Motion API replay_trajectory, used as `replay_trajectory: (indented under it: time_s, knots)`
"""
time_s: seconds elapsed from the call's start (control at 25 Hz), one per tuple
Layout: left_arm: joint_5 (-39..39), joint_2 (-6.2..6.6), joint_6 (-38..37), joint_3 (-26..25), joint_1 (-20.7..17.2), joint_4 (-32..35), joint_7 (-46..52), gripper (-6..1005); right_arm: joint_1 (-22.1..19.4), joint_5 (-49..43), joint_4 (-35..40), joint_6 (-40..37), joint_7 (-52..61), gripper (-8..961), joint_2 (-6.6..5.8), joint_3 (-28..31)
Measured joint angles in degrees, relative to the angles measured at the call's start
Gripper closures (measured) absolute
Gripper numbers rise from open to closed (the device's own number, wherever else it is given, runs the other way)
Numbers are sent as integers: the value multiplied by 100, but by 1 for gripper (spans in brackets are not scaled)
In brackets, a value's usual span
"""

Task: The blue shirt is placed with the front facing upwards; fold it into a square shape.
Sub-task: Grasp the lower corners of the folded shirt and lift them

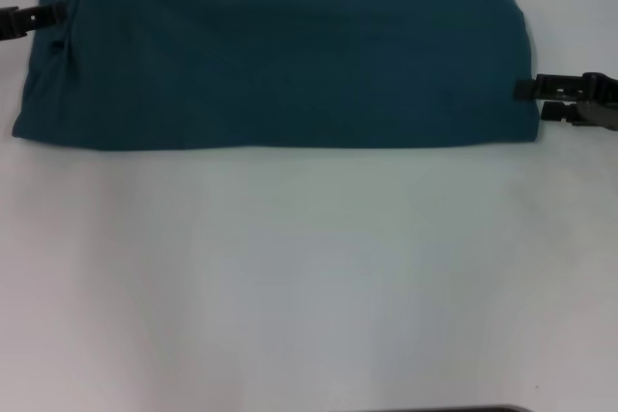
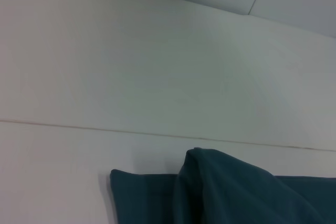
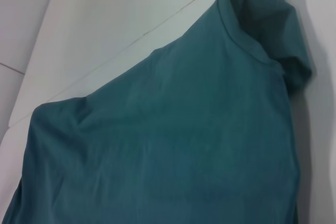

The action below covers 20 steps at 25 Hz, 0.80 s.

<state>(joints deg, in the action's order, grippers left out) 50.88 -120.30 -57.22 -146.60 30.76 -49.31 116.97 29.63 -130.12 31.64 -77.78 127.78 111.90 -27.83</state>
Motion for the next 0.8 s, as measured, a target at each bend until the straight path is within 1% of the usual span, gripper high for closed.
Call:
replay_trajectory:
  time_s: [0.2,0.52,0.72,0.8]
  knots:
    - [0,0,-22,0,0,1,2,96,-23,0,0,2,-25,102,39,-7]
    - [0,-4,-23,0,0,18,0,95,-8,5,-1,84,-58,114,179,-9]
    - [0,-2,-12,0,0,47,0,95,6,5,-18,123,-62,125,208,-13]
    - [0,2,-6,0,0,55,0,95,3,5,-23,161,-71,160,209,-18]
